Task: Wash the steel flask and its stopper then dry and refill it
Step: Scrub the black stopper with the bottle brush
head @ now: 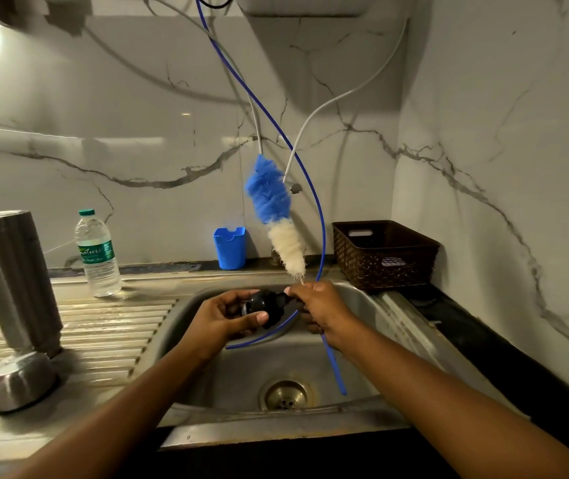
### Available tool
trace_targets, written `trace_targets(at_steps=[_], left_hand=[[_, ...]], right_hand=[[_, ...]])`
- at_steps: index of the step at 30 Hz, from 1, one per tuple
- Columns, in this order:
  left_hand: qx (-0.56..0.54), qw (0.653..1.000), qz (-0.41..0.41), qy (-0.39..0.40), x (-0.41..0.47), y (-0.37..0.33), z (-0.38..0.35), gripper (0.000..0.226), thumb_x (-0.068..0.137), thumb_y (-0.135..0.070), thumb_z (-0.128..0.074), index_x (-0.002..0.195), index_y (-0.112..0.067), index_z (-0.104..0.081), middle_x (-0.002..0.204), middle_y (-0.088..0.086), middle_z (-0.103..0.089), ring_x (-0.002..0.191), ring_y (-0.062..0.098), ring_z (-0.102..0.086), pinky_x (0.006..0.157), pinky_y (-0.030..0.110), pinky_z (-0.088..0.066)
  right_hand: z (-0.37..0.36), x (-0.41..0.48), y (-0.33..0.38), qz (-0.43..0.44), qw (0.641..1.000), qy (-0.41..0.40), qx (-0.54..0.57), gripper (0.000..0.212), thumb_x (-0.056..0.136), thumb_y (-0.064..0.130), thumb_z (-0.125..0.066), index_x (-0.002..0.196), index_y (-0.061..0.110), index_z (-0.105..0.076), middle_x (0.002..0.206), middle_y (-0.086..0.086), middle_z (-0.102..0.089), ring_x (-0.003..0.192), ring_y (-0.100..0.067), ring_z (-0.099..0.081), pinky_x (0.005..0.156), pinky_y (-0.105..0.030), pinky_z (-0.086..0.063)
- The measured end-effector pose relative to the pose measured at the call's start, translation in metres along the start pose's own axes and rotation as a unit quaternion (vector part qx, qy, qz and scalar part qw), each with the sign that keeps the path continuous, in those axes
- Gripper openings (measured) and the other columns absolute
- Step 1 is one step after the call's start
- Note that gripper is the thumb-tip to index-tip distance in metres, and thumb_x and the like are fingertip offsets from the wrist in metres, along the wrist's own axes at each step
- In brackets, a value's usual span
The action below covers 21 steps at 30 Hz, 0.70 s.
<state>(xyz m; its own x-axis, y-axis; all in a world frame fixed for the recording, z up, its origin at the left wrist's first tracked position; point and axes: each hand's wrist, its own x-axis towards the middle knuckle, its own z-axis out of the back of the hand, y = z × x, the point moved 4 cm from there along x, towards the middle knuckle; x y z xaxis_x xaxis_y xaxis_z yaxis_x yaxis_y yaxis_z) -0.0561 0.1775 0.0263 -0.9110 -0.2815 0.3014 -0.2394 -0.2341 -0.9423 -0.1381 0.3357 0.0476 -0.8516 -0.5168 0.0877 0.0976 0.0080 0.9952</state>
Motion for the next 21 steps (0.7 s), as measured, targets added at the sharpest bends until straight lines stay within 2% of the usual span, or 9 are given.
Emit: trace_targets(at_steps=[2, 4, 7, 9, 11, 13, 17, 19, 21], left_hand=[[-0.003, 1.000, 0.010, -0.023, 0.002, 0.000, -0.001, 0.047, 0.062, -0.029, -0.077, 0.107, -0.018, -0.064, 0.096, 0.005, -0.073, 0.085, 0.021, -0.070, 0.070, 0.026, -0.057], [-0.004, 0.997, 0.027, -0.070, 0.003, 0.004, 0.005, 0.049, 0.062, -0.032, -0.077, 0.106, -0.018, -0.063, 0.094, 0.005, -0.073, 0.084, 0.020, -0.070, 0.072, 0.029, -0.057], [0.002, 0.989, 0.048, -0.139, 0.002, 0.012, 0.022, 0.047, 0.064, -0.032, -0.079, 0.105, -0.016, -0.061, 0.093, 0.007, -0.071, 0.085, 0.022, -0.069, 0.072, 0.031, -0.054], [-0.010, 0.983, 0.051, -0.178, 0.003, 0.014, 0.033, 0.050, 0.065, -0.029, -0.081, 0.107, -0.012, -0.061, 0.092, 0.010, -0.070, 0.083, 0.022, -0.068, 0.069, 0.030, -0.053], [-0.029, 0.976, 0.049, -0.210, 0.004, 0.014, 0.043, 0.050, 0.065, -0.024, -0.082, 0.108, -0.008, -0.060, 0.090, 0.010, -0.069, 0.079, 0.022, -0.067, 0.070, 0.031, -0.054], [-0.031, 0.971, 0.044, -0.232, 0.002, 0.012, 0.052, 0.046, 0.070, -0.021, -0.081, 0.109, -0.010, -0.059, 0.089, 0.006, -0.066, 0.078, 0.019, -0.065, 0.066, 0.028, -0.053], [-0.044, 0.962, 0.045, -0.266, 0.001, 0.014, 0.067, 0.055, 0.065, -0.028, -0.082, 0.112, -0.014, -0.057, 0.098, 0.005, -0.065, 0.090, 0.022, -0.065, 0.069, 0.027, -0.053], [-0.050, 0.961, 0.049, -0.266, 0.002, 0.014, 0.068, 0.061, 0.060, -0.032, -0.082, 0.112, -0.012, -0.058, 0.100, 0.008, -0.066, 0.092, 0.024, -0.066, 0.075, 0.031, -0.054], [-0.038, 0.967, 0.047, -0.246, 0.001, 0.012, 0.062, 0.062, 0.059, -0.032, -0.082, 0.113, -0.011, -0.059, 0.098, 0.008, -0.068, 0.090, 0.023, -0.067, 0.076, 0.032, -0.054]], right_hand=[[0.005, 0.004, 0.000, -0.002, 1.000, 0.006, -0.002, 0.016, 0.088, 0.017, -0.059, 0.073, 0.013, -0.063, 0.042, 0.009, -0.031, 0.033, -0.003, -0.021, 0.033, -0.015, -0.016], [0.012, 0.006, 0.002, -0.001, 1.000, 0.005, -0.016, 0.018, 0.090, 0.021, -0.056, 0.089, 0.011, -0.070, 0.045, 0.009, -0.031, 0.033, -0.002, -0.022, 0.032, -0.015, -0.017], [0.023, 0.009, 0.004, 0.005, 0.998, 0.002, -0.070, 0.028, 0.098, 0.030, -0.044, 0.101, 0.014, -0.067, 0.052, 0.006, -0.035, 0.035, -0.001, -0.026, 0.035, -0.014, -0.019], [0.029, 0.010, 0.005, 0.026, 0.989, 0.007, -0.143, 0.029, 0.101, 0.028, -0.038, 0.106, 0.014, -0.063, 0.056, 0.004, -0.037, 0.035, 0.000, -0.030, 0.036, -0.014, -0.022], [0.033, 0.008, 0.009, 0.073, 0.966, 0.024, -0.247, 0.026, 0.101, 0.024, -0.038, 0.106, 0.014, -0.062, 0.058, 0.003, -0.043, 0.041, 0.000, -0.037, 0.044, -0.016, -0.030], [0.037, 0.006, 0.014, 0.123, 0.929, 0.056, -0.344, 0.025, 0.099, 0.023, -0.042, 0.096, 0.010, -0.064, 0.060, 0.003, -0.051, 0.049, -0.004, -0.042, 0.054, -0.021, -0.035], [0.046, 0.005, 0.019, 0.161, 0.867, 0.112, -0.458, 0.026, 0.097, 0.023, -0.048, 0.081, 0.010, -0.064, 0.065, 0.001, -0.058, 0.056, -0.005, -0.048, 0.061, -0.022, -0.039], [0.041, 0.005, 0.017, 0.169, 0.848, 0.130, -0.485, 0.021, 0.096, 0.025, -0.049, 0.083, 0.025, -0.065, 0.066, 0.007, -0.058, 0.060, -0.005, -0.050, 0.067, -0.027, -0.043], [0.029, 0.003, 0.013, 0.183, 0.835, 0.130, -0.502, 0.017, 0.096, 0.027, -0.050, 0.098, 0.030, -0.067, 0.067, 0.015, -0.054, 0.063, 0.001, -0.049, 0.070, -0.029, -0.043]])
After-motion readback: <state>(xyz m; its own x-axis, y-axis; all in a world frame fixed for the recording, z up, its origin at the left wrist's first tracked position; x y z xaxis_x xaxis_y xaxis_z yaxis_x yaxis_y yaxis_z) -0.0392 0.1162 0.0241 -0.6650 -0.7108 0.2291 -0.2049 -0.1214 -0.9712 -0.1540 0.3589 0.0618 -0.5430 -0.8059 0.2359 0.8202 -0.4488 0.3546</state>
